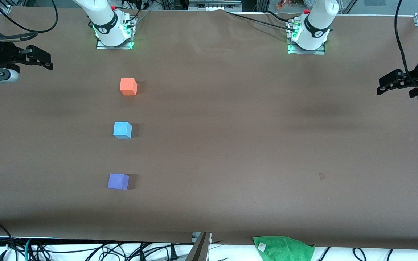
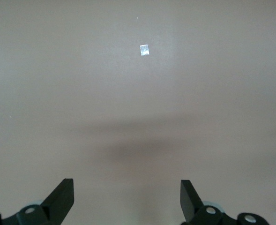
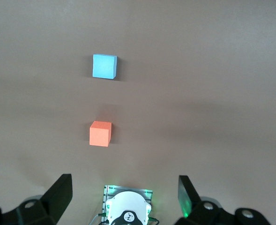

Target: Place blue block between orange and purple blocks

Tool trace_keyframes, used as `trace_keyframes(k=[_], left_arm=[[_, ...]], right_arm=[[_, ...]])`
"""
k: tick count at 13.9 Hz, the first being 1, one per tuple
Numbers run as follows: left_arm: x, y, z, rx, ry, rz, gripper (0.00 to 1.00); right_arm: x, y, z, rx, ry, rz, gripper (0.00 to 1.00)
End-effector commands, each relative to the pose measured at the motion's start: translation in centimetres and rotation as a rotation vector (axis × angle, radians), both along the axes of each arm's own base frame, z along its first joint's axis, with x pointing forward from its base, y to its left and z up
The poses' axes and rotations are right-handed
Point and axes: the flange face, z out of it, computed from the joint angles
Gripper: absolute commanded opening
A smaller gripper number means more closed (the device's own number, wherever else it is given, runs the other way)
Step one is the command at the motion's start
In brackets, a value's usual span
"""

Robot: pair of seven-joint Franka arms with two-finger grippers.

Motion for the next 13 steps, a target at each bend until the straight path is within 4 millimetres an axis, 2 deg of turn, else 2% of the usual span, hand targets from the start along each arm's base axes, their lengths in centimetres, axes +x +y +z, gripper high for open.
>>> trace_keyframes(k=[1, 13], left_arm=[[0.22, -0.42, 0.67, 0.023, 0.004, -0.01, 1.0], [0.22, -0.42, 0.74, 0.023, 0.003, -0.01, 1.0]], right_arm=[[-0.08, 0.25, 0.35, 0.012, -0.012, 0.011, 1.0], [0.42, 0.29, 0.19, 0.019, -0.032, 0.01, 1.0]])
